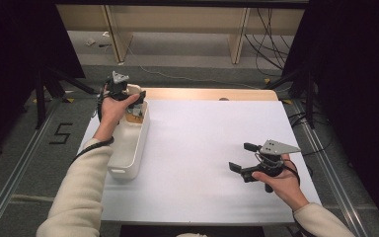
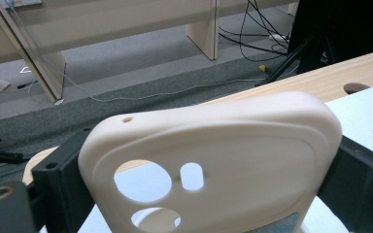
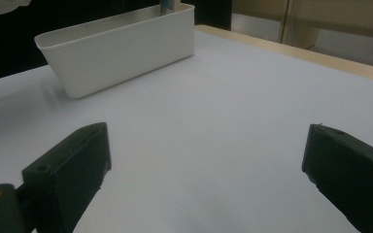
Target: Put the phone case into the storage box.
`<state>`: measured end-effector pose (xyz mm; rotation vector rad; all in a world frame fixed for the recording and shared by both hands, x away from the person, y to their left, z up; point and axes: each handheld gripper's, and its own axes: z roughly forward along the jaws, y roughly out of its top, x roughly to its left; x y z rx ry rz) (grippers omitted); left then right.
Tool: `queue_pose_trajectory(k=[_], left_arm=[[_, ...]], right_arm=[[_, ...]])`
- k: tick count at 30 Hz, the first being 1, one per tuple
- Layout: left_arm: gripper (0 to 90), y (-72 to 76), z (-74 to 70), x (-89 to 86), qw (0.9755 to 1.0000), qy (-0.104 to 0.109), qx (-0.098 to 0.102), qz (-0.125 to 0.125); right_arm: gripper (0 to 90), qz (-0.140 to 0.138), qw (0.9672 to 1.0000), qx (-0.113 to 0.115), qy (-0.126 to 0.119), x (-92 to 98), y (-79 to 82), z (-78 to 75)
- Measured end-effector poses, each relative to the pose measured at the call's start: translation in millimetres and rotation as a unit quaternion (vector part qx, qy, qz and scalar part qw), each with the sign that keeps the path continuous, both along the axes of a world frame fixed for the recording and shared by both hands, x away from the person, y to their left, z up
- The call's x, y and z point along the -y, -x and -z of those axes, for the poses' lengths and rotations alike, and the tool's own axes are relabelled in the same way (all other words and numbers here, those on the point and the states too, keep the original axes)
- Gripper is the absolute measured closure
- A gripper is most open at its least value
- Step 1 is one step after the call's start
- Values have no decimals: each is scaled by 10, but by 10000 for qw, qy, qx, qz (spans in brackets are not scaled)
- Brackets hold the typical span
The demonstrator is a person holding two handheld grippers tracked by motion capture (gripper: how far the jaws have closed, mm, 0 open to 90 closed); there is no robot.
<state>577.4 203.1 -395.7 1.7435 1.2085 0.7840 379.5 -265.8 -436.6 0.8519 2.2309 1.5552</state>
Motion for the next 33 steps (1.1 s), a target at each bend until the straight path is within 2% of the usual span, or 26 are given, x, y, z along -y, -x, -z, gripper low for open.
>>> queue_pose_trajectory(k=[22,33], left_arm=[[71,-34,78,1,9999,-16,-133,-60],[54,-49,86,-12,9997,66,-203,-79]], right_arm=[[46,-11,10000,-13,2,-7,-2,7],[46,-10,10000,2,11,-6,-3,4]])
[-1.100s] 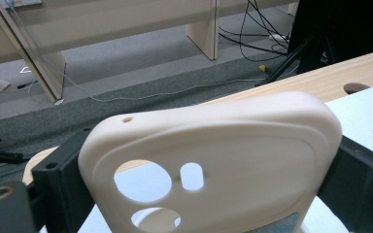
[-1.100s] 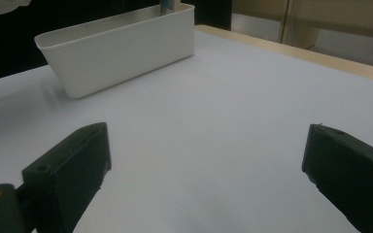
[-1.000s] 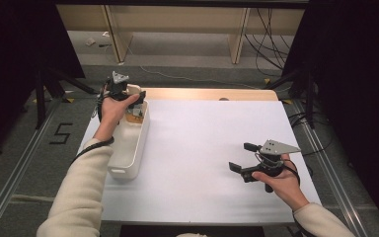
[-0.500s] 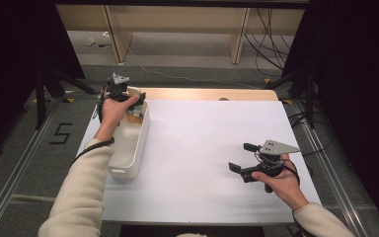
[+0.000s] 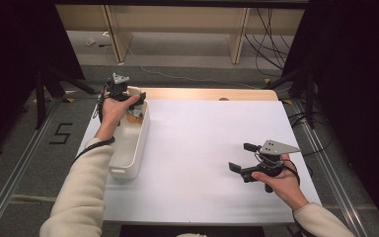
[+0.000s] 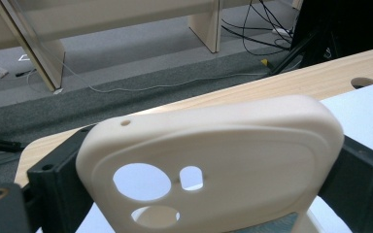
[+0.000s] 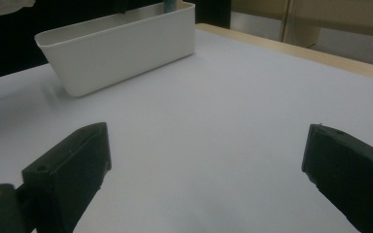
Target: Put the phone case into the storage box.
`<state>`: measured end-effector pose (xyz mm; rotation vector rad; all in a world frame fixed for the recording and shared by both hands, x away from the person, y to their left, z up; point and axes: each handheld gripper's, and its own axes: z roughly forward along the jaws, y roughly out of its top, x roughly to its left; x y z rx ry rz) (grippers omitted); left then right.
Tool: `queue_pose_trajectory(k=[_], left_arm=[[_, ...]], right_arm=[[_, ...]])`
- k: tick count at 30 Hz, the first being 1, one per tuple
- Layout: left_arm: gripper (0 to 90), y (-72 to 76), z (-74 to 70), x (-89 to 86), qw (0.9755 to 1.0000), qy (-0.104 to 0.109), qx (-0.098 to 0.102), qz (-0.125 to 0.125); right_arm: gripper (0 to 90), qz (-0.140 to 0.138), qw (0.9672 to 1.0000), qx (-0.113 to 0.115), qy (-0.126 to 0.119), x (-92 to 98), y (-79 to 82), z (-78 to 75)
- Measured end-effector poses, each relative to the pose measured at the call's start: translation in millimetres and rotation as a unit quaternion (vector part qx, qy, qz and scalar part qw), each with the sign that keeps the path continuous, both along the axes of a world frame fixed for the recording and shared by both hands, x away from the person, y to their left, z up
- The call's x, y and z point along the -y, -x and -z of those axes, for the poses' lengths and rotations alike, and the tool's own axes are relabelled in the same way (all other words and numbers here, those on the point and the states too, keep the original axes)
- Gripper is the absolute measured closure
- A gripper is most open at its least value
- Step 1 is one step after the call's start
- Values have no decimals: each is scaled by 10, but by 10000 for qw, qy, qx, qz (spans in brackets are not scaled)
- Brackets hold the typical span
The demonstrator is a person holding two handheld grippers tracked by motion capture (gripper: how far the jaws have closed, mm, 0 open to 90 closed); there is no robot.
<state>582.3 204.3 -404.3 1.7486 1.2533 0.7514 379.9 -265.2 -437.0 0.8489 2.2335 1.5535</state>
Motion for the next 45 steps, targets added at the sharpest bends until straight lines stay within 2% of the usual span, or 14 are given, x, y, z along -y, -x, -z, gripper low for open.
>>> queue_pose_trajectory(k=[4,25,32,45], left_arm=[[0,-11,11,21,10000,10,-41,45],[0,-38,-87,82,9997,74,234,79],[0,-69,-129,116,9995,-8,290,120],[0,-98,-214,148,9991,-18,412,138]], right_arm=[[46,15,10000,2,1,2,2,-3],[45,-15,10000,-18,29,-4,4,-1],[45,-21,10000,-15,29,-5,7,-3],[44,-29,10000,-10,31,-7,7,-3]])
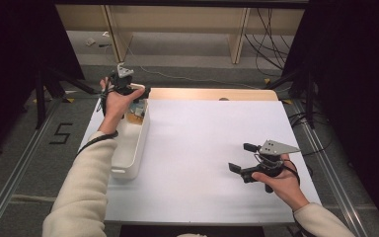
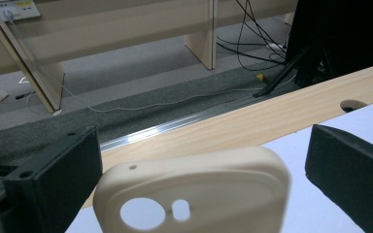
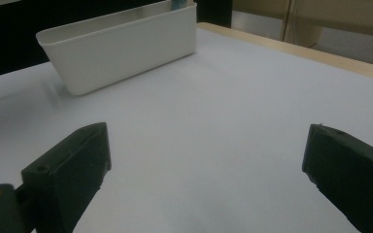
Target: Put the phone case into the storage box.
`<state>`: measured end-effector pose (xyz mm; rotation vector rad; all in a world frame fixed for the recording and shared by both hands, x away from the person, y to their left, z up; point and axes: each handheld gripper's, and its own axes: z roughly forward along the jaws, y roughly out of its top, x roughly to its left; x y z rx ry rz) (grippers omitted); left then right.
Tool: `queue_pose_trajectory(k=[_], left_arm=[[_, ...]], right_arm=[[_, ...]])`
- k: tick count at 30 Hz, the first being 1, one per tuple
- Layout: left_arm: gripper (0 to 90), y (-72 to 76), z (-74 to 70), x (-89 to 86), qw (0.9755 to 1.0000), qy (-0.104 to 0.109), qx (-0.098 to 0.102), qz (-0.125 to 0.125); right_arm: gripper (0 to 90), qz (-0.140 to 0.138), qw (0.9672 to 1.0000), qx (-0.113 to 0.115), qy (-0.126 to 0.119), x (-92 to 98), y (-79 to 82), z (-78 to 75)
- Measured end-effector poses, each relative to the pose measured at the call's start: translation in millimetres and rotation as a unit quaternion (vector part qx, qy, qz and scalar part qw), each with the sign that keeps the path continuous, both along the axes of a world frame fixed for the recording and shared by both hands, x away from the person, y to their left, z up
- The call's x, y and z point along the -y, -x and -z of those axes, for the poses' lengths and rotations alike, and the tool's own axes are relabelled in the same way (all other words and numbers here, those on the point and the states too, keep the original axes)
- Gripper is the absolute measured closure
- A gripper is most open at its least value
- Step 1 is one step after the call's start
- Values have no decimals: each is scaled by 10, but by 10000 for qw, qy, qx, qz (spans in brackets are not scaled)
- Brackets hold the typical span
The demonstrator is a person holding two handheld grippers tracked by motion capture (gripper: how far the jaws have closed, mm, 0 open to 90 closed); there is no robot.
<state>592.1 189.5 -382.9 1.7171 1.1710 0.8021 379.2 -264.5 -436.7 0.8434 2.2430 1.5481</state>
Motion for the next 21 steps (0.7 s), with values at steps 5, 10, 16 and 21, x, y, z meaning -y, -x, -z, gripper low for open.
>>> queue_pose_trajectory(k=[5,10,16,21], left_arm=[[0,1,-31,6,10000,-4,40,18],[0,7,-68,28,9999,19,93,52],[0,56,-130,46,9999,8,123,87],[0,127,-174,30,9998,91,146,95]], right_arm=[[45,-7,10000,-3,0,-3,2,-1],[44,-6,10000,2,-2,-2,0,0],[45,-1,10000,0,-5,-1,2,-3],[44,5,10000,21,10,-1,3,-6]])
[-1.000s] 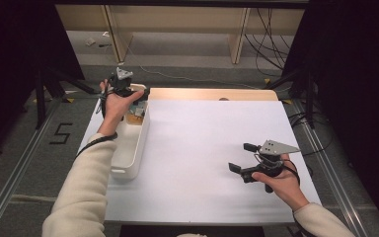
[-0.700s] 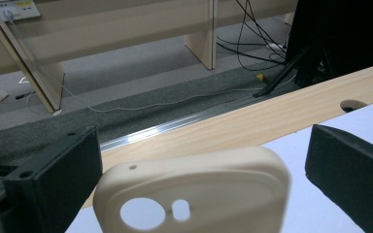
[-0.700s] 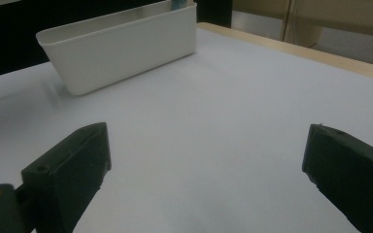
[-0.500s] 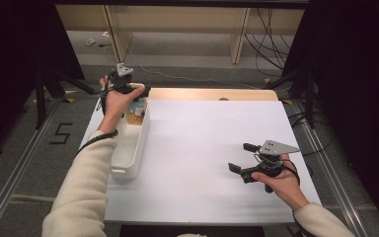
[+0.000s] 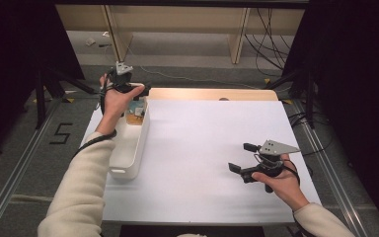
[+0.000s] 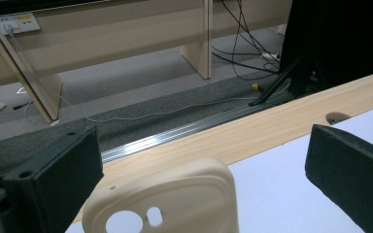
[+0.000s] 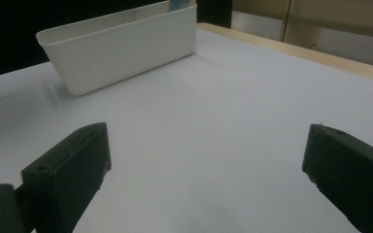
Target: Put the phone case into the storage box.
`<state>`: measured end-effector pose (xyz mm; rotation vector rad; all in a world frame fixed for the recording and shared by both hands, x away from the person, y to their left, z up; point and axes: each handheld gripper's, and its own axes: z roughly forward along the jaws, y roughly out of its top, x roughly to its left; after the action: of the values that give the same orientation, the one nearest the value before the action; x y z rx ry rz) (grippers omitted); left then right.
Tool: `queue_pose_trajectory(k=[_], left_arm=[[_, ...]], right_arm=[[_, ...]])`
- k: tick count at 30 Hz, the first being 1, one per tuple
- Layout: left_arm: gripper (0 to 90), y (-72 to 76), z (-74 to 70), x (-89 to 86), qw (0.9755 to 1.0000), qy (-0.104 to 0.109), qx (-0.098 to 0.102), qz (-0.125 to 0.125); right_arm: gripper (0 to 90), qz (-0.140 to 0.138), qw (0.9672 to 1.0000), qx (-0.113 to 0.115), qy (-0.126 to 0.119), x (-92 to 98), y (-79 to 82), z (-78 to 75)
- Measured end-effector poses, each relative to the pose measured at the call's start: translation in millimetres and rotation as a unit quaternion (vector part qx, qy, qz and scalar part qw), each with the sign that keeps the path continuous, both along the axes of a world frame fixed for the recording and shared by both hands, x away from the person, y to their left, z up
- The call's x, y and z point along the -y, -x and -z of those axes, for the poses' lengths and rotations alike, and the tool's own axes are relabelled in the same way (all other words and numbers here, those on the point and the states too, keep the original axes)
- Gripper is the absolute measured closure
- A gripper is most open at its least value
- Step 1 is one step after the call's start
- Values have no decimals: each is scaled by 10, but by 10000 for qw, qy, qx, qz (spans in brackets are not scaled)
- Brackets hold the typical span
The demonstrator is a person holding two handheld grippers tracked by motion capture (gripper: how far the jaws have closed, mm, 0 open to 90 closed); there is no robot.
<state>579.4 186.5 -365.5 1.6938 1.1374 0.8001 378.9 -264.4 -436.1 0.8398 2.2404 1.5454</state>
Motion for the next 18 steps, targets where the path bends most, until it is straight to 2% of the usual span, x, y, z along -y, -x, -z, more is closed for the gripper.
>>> queue_pose_trajectory(k=[6,8,13,15,18], left_arm=[[8,144,-45,-26,9999,-36,77,149],[9,229,-50,-30,9999,50,52,118],[11,412,-57,-46,9998,34,51,174],[11,487,-56,-47,9996,96,70,239],[10,603,-44,-41,9994,59,116,334]], right_arm=[[43,6,10000,2,-6,2,0,0],[43,5,10000,2,-12,2,0,-1],[43,14,10000,0,1,0,2,-2],[43,15,10000,5,-1,0,2,-3],[43,26,10000,-3,1,-2,3,-1]])
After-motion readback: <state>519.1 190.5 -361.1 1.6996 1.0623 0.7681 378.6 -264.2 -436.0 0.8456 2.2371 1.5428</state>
